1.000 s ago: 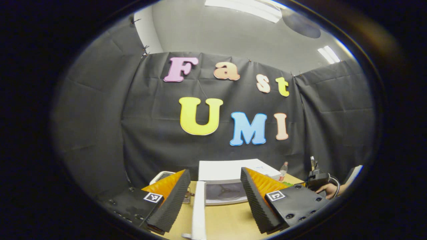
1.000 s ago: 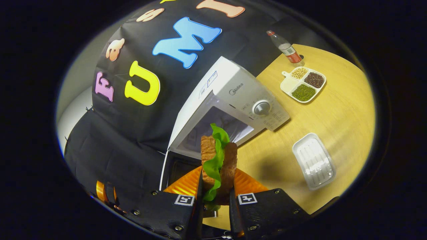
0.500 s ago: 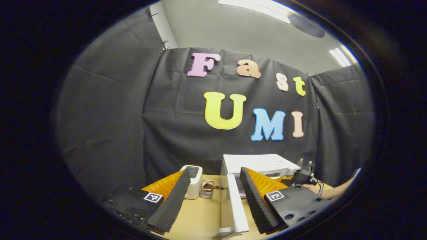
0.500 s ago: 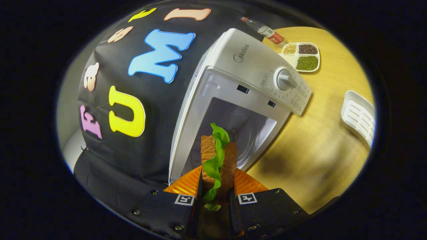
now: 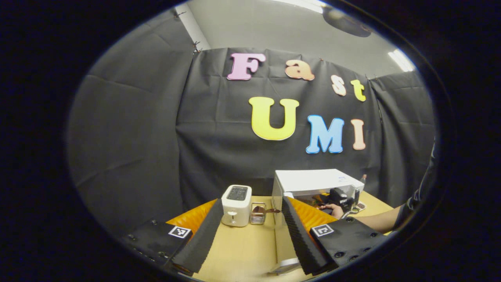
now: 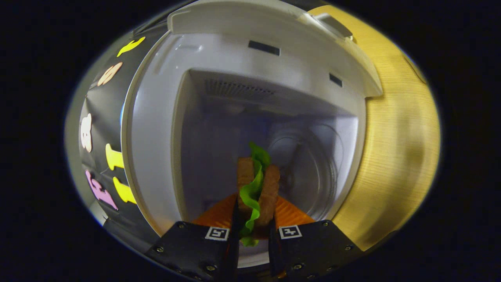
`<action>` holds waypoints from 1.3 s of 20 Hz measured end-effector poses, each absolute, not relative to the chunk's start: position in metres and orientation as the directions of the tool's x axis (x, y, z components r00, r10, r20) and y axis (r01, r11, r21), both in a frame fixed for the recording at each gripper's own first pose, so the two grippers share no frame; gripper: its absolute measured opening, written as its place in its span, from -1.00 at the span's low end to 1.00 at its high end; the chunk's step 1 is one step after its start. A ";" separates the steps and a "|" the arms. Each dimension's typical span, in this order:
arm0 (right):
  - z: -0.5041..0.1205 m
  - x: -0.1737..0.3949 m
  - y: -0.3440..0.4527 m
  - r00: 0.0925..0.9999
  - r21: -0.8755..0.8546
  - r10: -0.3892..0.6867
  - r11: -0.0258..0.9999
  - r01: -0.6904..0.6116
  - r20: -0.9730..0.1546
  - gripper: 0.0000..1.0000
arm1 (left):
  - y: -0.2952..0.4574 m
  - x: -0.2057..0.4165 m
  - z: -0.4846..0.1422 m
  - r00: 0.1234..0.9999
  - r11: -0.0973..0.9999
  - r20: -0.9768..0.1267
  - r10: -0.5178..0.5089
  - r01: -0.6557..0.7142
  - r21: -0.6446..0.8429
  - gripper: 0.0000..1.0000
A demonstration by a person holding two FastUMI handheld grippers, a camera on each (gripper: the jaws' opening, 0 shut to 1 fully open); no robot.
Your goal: Open the microwave oven with the left hand, put the food in, and close the microwave oven.
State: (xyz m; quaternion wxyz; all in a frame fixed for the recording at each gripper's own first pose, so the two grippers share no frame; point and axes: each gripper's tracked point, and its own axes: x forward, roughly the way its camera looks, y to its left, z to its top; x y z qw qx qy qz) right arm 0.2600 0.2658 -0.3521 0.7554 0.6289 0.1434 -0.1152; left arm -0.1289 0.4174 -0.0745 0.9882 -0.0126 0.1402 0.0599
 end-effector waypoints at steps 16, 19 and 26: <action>-0.382 0.204 0.262 0.845 0.749 0.048 0.490 0.445 -0.533 0.94 | 0.389 -0.115 -0.075 0.961 0.996 -0.267 0.074 -0.086 -0.033 0.90; -0.362 0.170 0.243 0.849 0.685 0.051 0.617 0.387 -0.526 0.94 | 0.375 -0.109 -0.071 0.966 0.997 -0.255 0.049 -0.063 -0.048 0.90; -0.271 0.103 0.199 0.901 0.406 0.039 0.900 0.156 -0.432 0.94 | 0.338 -0.084 -0.067 0.975 0.998 -0.222 -0.024 0.011 -0.060 0.92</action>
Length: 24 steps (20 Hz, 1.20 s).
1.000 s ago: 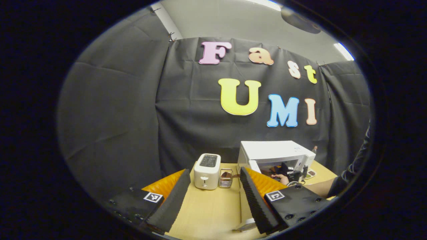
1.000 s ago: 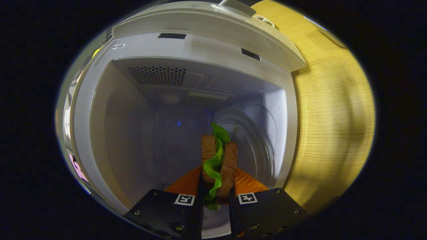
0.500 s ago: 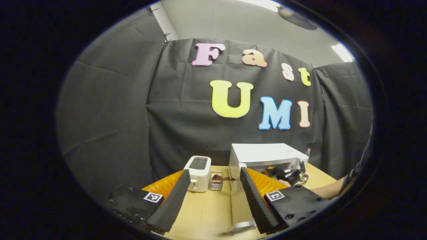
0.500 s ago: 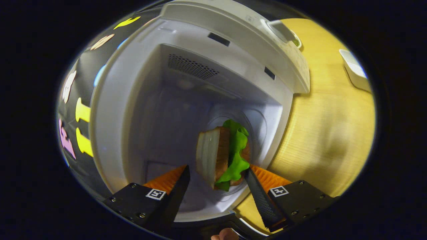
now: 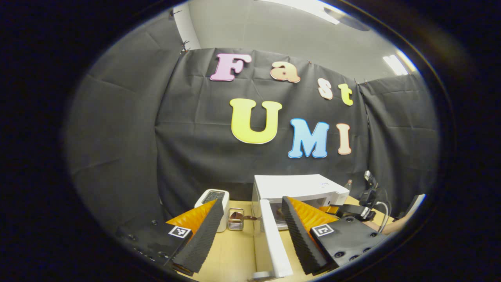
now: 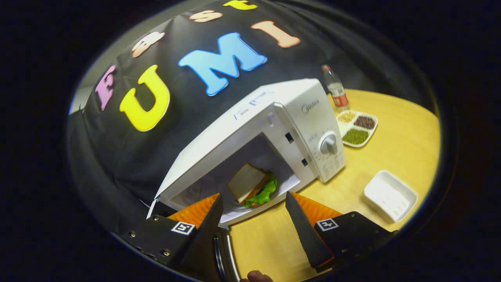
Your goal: Open the microwave oven with the left hand, put the food in, and close the microwave oven.
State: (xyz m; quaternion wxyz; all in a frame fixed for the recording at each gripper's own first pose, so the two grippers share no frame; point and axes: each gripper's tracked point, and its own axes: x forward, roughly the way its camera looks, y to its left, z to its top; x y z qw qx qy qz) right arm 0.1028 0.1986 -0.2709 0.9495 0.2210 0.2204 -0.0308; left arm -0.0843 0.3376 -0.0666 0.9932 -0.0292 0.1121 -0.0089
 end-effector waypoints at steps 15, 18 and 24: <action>-0.082 -0.008 0.149 0.998 -0.001 -0.023 1.000 0.023 -0.052 0.93 | 0.284 -0.074 -0.083 0.966 0.995 -0.238 -0.100 0.094 -0.036 0.92; -0.075 -0.014 0.149 0.999 -0.015 -0.014 1.000 0.013 -0.030 0.93 | 0.292 -0.090 -0.101 0.952 0.995 -0.290 -0.099 0.098 -0.019 0.16; -0.076 -0.003 0.163 0.999 -0.002 0.028 1.000 -0.028 -0.030 0.93 | 0.349 -0.145 -0.176 0.889 0.999 -0.458 0.007 0.008 0.032 -0.82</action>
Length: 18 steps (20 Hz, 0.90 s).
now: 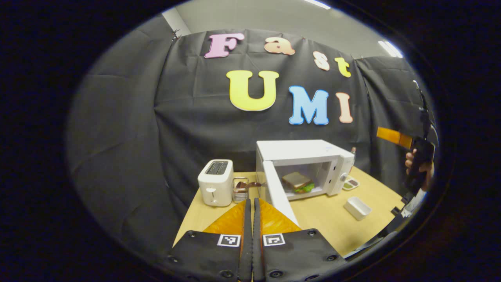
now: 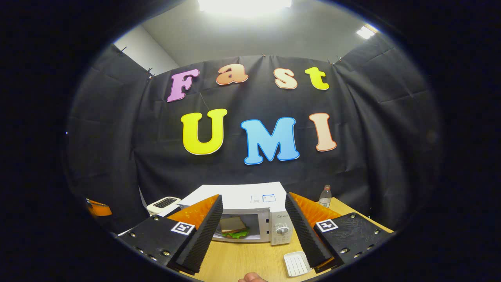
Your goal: Open the microwave oven with the left hand, put the food in, and close the microwave oven.
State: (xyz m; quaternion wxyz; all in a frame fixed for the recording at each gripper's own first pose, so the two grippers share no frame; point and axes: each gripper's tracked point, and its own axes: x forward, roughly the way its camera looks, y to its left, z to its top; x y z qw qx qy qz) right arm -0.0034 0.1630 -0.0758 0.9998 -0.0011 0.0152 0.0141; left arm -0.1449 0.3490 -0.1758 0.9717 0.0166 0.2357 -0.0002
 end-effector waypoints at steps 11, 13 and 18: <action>-0.056 0.008 0.162 0.998 -0.038 0.067 0.997 -0.067 -0.006 0.93 | 0.292 -0.186 -0.228 0.810 0.997 -0.582 -0.069 0.081 -0.005 -0.87; -0.050 0.008 0.156 0.998 -0.041 0.068 0.997 -0.068 0.000 0.93 | 0.278 -0.184 -0.228 0.809 0.996 -0.582 -0.082 0.092 -0.012 -0.87; -0.041 0.007 0.143 0.998 -0.055 0.063 0.997 -0.062 0.015 0.93 | 0.242 -0.173 -0.230 0.803 0.991 -0.582 -0.129 0.120 -0.053 -0.86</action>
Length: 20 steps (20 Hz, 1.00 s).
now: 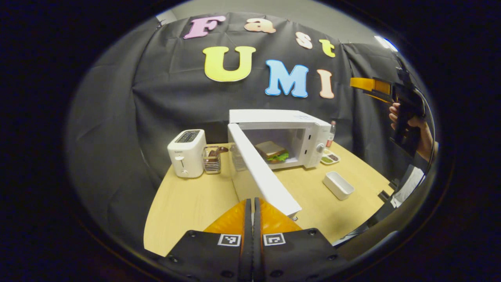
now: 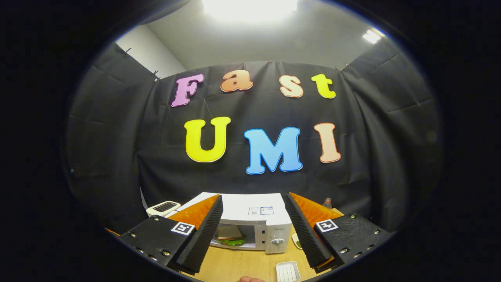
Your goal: Open the microwave oven with the left hand, put the food in, and close the microwave oven.
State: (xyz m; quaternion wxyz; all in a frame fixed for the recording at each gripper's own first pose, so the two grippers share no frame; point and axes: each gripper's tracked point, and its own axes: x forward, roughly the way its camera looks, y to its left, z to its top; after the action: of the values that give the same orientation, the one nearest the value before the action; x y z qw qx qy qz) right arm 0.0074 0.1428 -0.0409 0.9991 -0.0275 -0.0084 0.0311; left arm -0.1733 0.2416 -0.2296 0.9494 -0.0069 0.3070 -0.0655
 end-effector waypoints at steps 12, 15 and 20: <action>-0.035 0.010 0.108 0.999 -0.093 0.049 0.995 -0.047 0.021 0.93 | 0.160 -0.128 -0.238 0.787 0.968 -0.566 -0.247 0.224 -0.110 -0.87; -0.034 0.010 0.101 0.999 -0.087 0.045 0.995 -0.043 0.018 0.93 | 0.142 -0.120 -0.241 0.782 0.961 -0.560 -0.274 0.250 -0.121 -0.86; -0.033 0.008 0.092 0.999 -0.092 0.050 0.995 -0.048 0.014 0.93 | 0.108 -0.093 -0.242 0.781 0.947 -0.537 -0.320 0.289 -0.143 -0.86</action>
State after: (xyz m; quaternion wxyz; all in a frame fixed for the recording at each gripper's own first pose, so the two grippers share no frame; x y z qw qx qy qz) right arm 0.0077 0.0920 -0.0334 0.9986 -0.0458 -0.0082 0.0245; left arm -0.0928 0.1079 -0.2416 0.9432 -0.0265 0.2893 -0.1614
